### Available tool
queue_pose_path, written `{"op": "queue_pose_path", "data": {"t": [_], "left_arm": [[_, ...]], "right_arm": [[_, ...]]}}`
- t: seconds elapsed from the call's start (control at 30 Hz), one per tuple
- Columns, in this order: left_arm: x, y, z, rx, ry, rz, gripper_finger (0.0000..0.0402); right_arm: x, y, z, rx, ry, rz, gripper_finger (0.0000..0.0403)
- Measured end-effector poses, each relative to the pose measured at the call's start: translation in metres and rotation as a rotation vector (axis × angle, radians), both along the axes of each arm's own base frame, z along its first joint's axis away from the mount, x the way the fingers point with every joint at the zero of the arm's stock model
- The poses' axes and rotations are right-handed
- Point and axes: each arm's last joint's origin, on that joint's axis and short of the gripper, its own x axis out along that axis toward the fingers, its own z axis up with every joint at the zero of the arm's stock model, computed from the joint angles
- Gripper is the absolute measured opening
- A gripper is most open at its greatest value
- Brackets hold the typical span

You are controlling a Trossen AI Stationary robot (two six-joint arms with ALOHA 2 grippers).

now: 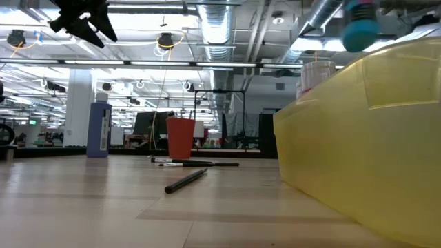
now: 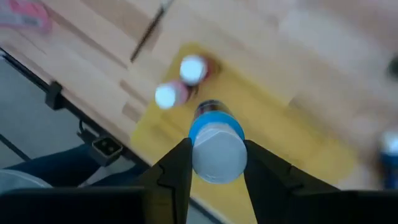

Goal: Pick & Place Paint Supplies
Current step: Put the light blue paint bottle into the yellow bin

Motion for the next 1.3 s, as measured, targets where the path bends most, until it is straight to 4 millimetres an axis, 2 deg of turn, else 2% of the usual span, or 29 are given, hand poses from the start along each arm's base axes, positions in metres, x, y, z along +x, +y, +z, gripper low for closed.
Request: {"op": "queue_pose_path", "data": {"t": [0.2,0.43,0.93,1.3], "left_arm": [[0.000,0.000,0.000,0.022,0.035,-0.024,0.0237],[0.000,0.000,0.000,0.045,0.072,-0.049,0.0237],[0.000,0.000,0.000,0.057,0.088,-0.065,0.0237],[0.002,0.001,0.001,0.058,0.085,-0.065,0.0237]], "right_arm": [[0.022,0.044,-0.032,0.073,0.020,-0.044,0.0113],[0.047,0.068,-0.068,0.088,0.029,-0.042,0.0117],[0.070,0.081,-0.119,-0.043,0.074,0.114,0.0117],[0.071,0.081,-0.122,-0.084,0.072,0.159,0.0119]]}}
